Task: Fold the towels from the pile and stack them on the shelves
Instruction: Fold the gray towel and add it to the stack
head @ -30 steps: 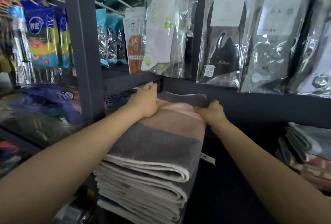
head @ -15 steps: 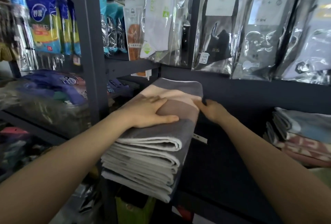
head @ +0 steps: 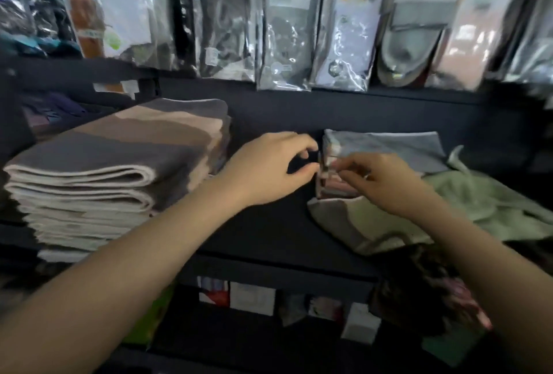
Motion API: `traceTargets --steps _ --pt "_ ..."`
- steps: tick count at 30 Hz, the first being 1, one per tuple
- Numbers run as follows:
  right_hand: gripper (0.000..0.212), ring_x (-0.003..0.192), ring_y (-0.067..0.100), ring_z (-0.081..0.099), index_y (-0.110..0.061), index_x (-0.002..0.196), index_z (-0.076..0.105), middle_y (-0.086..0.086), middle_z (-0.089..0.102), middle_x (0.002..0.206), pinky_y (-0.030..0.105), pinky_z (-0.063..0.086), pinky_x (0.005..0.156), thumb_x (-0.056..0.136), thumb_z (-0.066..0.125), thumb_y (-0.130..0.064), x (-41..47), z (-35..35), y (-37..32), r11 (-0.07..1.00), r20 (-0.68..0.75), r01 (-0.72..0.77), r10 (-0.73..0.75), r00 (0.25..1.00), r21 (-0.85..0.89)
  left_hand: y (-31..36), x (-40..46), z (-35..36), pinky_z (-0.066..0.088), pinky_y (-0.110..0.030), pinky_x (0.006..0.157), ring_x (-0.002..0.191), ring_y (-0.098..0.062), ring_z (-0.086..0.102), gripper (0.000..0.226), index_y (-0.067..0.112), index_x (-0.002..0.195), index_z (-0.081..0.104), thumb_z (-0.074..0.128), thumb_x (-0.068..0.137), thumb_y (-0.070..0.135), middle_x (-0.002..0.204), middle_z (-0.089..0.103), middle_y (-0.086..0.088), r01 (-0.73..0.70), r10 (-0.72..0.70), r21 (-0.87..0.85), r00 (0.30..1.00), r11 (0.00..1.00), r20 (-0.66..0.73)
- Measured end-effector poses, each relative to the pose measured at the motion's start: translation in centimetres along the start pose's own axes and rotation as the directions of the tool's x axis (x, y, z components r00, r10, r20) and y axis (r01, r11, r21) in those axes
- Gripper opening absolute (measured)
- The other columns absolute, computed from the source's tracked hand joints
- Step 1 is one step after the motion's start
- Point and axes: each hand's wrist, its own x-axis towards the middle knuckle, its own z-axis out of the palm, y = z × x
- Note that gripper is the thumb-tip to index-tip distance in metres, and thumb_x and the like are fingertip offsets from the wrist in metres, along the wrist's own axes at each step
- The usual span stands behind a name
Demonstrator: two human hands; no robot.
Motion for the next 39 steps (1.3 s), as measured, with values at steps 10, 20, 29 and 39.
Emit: traceTargets --steps 10,20,29,39 --pt "0.056 0.121 0.021 0.044 -0.024 0.129 0.049 -0.001 0.049 0.132 0.032 0.032 0.1 0.082 0.059 -0.052 -8.7 0.4 11.3 0.952 0.312 0.126 -0.034 0.949 -0.278 4.8 1.5 12.2 0.046 -0.033 0.088 0.106 -0.013 0.053 0.039 0.021 0.118 0.058 0.053 0.087 0.045 0.116 0.054 0.007 0.177 -0.144 -0.092 0.948 0.98 0.285" --pt "0.019 0.07 0.017 0.052 -0.001 0.079 0.061 0.016 0.061 0.076 0.03 0.037 0.065 0.091 0.056 -0.014 -6.9 -0.6 13.0 0.934 -0.059 -0.042 0.068 0.996 0.355 9.1 -0.2 16.4 0.036 -0.027 0.101 0.128 -0.014 0.038 0.065 0.021 0.14 0.033 0.059 0.085 0.044 0.141 0.042 0.002 0.212 -0.195 -0.138 0.972 0.967 0.131" --pt "0.018 0.065 0.006 0.047 -0.008 0.077 0.059 0.003 0.053 0.068 0.022 0.039 0.062 0.089 0.053 -0.021 -9.8 -4.4 15.0 0.798 -0.222 0.066 0.086 0.971 0.599 9.6 3.8 13.8 0.048 -0.029 0.073 0.085 -0.015 0.063 0.017 0.01 0.094 0.069 0.069 0.078 0.006 0.088 0.069 -0.002 0.252 -0.346 -0.392 0.919 0.885 -0.188" --pt "0.019 0.087 0.01 0.06 -0.017 0.095 0.064 -0.008 0.065 0.09 0.025 0.045 0.081 0.088 0.051 -0.028 -10.6 -6.0 15.2 0.868 0.107 -0.051 -0.003 0.994 0.494 12.0 5.3 10.4 0.044 -0.025 0.065 0.081 -0.003 0.048 0.037 0.025 0.091 0.06 0.06 0.063 0.001 0.088 0.055 0.012 -0.378 0.378 0.005 0.926 0.926 0.014"
